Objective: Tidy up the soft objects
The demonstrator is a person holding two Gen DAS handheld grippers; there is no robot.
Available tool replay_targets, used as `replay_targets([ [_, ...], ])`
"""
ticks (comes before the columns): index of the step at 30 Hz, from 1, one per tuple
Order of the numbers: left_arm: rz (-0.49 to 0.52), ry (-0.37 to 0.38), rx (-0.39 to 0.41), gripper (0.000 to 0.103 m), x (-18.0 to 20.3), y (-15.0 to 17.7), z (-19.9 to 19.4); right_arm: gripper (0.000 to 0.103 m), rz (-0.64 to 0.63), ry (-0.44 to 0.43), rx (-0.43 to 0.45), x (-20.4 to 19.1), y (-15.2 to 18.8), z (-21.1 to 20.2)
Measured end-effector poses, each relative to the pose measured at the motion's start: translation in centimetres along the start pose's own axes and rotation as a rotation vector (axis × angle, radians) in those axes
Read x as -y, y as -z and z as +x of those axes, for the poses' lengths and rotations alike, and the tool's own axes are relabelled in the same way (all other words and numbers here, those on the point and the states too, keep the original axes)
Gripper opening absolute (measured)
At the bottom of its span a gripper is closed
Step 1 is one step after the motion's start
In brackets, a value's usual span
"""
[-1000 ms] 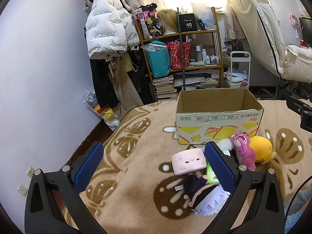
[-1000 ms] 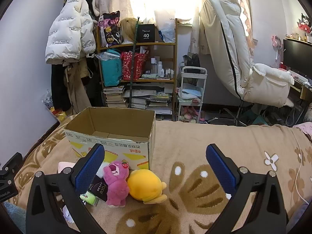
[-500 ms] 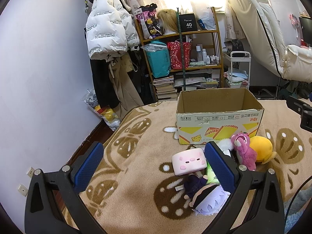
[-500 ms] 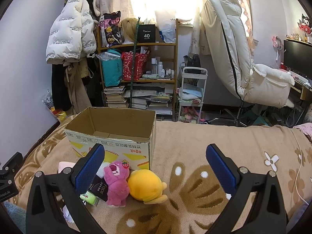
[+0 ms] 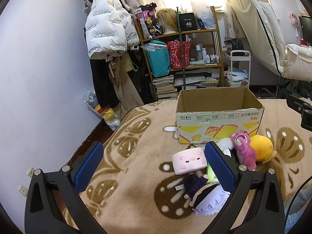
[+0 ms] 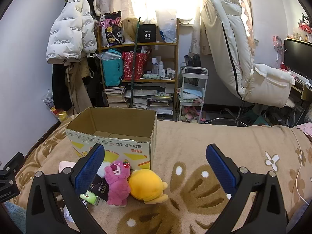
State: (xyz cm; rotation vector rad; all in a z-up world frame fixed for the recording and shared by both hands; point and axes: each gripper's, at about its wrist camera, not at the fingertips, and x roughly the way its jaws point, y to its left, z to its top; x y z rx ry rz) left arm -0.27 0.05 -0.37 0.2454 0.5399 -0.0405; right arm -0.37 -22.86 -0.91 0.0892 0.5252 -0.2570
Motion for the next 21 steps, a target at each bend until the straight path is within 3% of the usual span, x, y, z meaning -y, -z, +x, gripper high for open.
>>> replay_targets([
  [14,0.004,-0.002,-0.001,0.102,0.1,0.0,0.0,0.103,0.001,0.002,-0.003,0.0,0.1,0.0],
  [21,0.032,-0.013,-0.043,0.102,0.5,0.3,1.0,0.103,0.031,-0.016,-0.031,0.2,0.5,0.6],
])
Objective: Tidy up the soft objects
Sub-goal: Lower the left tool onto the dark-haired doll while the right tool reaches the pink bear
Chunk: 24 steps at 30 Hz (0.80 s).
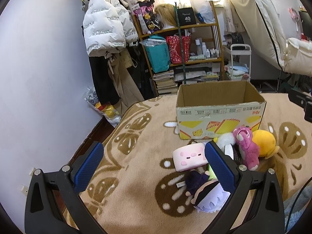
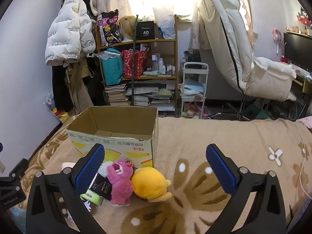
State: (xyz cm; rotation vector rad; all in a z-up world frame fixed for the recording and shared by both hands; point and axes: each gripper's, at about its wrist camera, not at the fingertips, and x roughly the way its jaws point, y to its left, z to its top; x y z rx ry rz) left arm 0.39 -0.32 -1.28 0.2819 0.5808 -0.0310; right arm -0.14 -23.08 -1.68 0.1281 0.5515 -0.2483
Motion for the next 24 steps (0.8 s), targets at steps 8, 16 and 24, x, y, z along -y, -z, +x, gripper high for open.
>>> replay_targets([
  [8,0.042,0.038,-0.045,0.102,1.4,0.0,0.8,0.103,-0.049,-0.01,-0.036,-1.1,-0.3,1.7],
  [16,0.114,0.081,-0.119,0.102,4.1,0.1,2.5,0.103,-0.097,-0.035,-0.087,-2.5,-0.5,3.6],
  [24,0.121,0.165,-0.275,0.102,5.6,1.2,5.6,0.103,-0.113,-0.051,-0.147,-3.3,0.0,5.3],
])
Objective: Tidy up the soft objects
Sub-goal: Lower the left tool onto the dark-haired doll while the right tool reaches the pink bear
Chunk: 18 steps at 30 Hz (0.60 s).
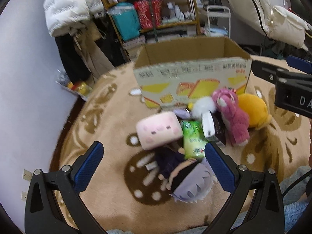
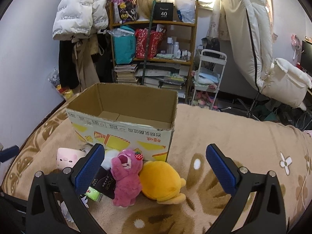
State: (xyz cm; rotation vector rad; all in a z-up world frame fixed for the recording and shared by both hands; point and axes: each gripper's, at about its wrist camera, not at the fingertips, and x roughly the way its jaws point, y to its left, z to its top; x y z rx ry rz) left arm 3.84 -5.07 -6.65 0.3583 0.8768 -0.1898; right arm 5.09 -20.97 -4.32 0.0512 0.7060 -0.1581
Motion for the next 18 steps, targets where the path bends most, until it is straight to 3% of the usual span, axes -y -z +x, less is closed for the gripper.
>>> replay_targets([
  [4,-0.037,0.098,-0.095,0.102,-0.1,0.2,1.9,0.103,-0.002,-0.016,-0.065,-0.2,0.3,1.5],
  [18,-0.042,0.16,-0.286,0.102,1.0,1.5,6.2,0.103,-0.046,-0.053,-0.244,-1.2,2.0,5.7],
])
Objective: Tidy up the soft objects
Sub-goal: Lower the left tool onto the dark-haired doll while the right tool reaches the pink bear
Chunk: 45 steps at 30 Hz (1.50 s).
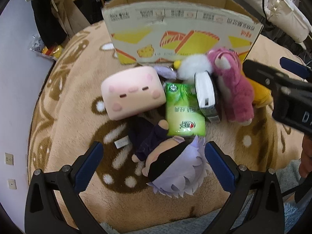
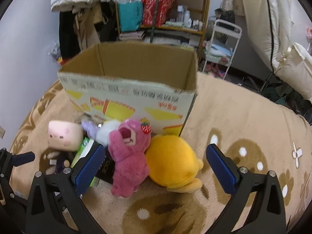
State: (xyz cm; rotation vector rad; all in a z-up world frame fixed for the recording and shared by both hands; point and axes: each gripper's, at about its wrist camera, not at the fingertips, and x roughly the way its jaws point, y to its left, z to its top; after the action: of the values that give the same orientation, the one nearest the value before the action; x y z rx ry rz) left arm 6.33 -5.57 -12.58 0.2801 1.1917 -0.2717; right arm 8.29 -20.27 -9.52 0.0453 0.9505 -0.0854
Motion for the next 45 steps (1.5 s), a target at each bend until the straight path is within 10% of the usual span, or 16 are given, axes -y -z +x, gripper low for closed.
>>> replay_targets([
  [34,-0.038,0.09,-0.176,0.102,0.0,-0.6,5.9,0.101,-0.075,0.049,-0.143,-1.0,0.8,3.9],
  [45,-0.039,0.148,-0.194,0.079,0.9,0.4,6.7,0.08,-0.103,0.018,-0.145,-2.1,1.1,3.7],
])
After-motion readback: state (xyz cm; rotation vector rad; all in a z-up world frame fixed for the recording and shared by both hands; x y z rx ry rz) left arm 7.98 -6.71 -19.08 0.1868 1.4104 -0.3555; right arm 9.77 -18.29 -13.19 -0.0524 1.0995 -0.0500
